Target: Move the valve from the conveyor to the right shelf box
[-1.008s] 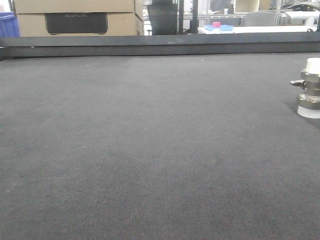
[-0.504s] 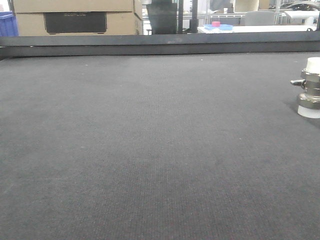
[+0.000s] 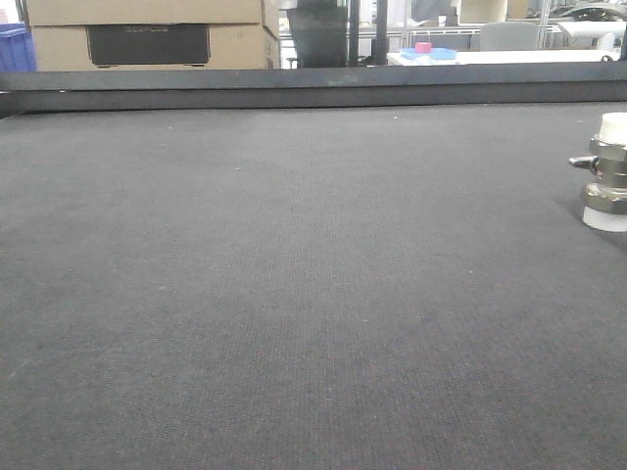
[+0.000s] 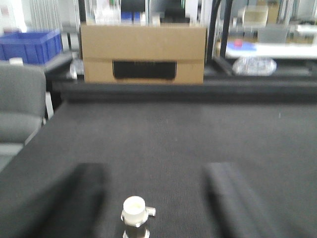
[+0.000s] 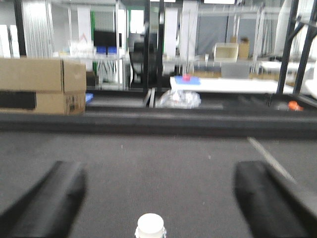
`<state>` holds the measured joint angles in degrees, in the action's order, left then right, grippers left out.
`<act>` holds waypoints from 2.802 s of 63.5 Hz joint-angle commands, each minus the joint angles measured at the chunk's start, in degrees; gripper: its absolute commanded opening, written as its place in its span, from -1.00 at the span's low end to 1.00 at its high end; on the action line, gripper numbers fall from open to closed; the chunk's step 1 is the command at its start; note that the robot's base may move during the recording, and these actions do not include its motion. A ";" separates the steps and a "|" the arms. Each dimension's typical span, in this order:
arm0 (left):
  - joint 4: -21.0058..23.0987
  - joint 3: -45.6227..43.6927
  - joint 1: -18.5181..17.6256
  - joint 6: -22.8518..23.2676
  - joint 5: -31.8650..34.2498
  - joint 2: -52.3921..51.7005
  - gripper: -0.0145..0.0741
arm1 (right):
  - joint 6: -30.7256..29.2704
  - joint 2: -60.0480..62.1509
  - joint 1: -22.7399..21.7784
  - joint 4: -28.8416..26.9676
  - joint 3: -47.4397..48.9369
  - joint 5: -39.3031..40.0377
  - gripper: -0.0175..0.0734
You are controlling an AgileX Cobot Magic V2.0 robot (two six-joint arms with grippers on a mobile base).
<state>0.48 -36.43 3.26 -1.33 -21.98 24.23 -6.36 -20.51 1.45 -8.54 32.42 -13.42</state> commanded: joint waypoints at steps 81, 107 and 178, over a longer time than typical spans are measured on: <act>4.10 -25.06 -6.48 3.03 -30.18 25.87 0.64 | -5.05 -80.99 -0.22 2.35 59.05 -49.41 0.64; 3.98 -25.06 -6.48 3.03 -30.18 25.87 0.64 | -5.22 -89.75 -0.09 2.35 59.05 -48.84 0.64; 6.37 -46.73 7.96 -11.38 -47.98 57.09 0.64 | -5.59 -58.09 -0.09 -4.20 33.02 -34.66 -0.95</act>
<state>5.22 -80.38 9.79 -9.44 -70.00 77.70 -11.50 -84.28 1.45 -11.63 69.63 -52.52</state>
